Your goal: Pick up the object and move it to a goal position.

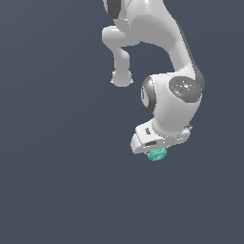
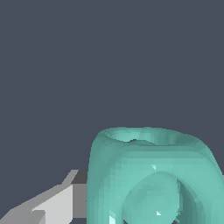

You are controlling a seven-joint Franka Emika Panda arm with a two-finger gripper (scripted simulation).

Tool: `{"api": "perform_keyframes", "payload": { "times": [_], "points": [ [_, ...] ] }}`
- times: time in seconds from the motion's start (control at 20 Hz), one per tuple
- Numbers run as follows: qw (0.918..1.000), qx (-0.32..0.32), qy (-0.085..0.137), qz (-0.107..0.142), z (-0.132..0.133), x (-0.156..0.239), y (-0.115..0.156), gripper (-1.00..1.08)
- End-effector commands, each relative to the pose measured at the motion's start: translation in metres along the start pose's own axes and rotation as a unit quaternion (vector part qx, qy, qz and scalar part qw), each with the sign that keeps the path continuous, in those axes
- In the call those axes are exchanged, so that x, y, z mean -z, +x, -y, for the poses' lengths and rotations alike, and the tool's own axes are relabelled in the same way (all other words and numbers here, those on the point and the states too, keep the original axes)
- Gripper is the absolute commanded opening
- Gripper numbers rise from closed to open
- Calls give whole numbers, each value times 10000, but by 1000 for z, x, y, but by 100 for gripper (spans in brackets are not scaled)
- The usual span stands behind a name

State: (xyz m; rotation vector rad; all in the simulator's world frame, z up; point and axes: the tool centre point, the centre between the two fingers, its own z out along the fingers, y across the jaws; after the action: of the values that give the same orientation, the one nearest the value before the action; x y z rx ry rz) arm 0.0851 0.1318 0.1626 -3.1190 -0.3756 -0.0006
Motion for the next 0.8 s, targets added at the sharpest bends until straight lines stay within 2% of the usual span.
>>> {"api": "perform_keyframes", "payload": {
  "times": [0.0, 0.75],
  "points": [
    [10000, -1, 0, 2, 11, 21, 9, -100],
    [10000, -4, 1, 2, 52, 103, 50, -100]
  ]
}}
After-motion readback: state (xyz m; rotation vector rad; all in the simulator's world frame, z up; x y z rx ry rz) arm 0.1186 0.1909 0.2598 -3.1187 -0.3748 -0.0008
